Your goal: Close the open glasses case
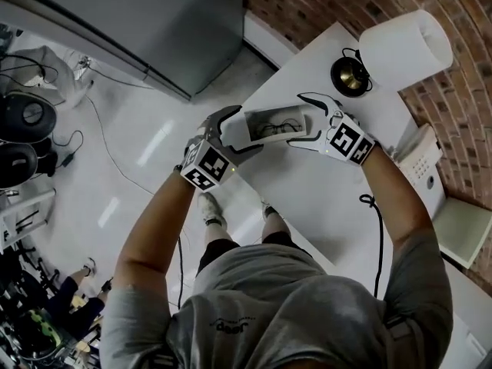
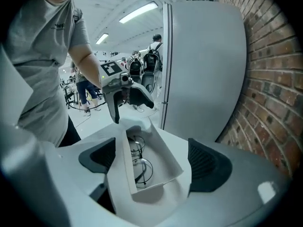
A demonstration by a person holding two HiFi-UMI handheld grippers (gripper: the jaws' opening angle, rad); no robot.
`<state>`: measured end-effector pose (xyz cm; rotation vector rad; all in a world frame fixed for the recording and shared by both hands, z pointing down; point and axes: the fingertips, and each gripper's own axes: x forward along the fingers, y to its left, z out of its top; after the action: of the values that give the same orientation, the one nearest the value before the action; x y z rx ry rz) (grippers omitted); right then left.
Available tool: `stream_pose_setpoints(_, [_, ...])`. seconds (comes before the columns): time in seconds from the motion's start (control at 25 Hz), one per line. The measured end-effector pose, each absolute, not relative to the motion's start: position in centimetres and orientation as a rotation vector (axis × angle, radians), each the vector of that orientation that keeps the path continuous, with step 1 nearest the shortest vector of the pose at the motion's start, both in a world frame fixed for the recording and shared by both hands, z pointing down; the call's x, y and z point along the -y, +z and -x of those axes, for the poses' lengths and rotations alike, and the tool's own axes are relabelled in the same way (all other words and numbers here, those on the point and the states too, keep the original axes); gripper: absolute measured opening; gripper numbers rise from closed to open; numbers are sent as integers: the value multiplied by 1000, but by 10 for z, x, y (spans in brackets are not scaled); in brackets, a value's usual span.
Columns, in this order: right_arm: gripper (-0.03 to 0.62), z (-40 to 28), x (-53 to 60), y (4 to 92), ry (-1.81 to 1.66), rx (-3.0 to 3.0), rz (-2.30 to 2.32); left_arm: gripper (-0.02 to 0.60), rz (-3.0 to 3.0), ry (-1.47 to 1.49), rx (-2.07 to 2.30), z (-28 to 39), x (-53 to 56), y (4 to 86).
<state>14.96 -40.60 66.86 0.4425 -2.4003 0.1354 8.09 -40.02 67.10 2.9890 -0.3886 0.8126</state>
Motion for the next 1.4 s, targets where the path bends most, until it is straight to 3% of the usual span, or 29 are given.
stream_pose_setpoints(0.72, [477,-156,416,730,92,2294,-341,452,-3018,977,274,-98,408,721])
stream_pose_setpoints(0.92, [448,-153,412,730,95,2296,-301,403,-3019,969,249,-98,402,721])
stream_pose_setpoints(1.4, [392,-153,407,725,50,2284,-345,351,-3053,1035,314,-99,395,720])
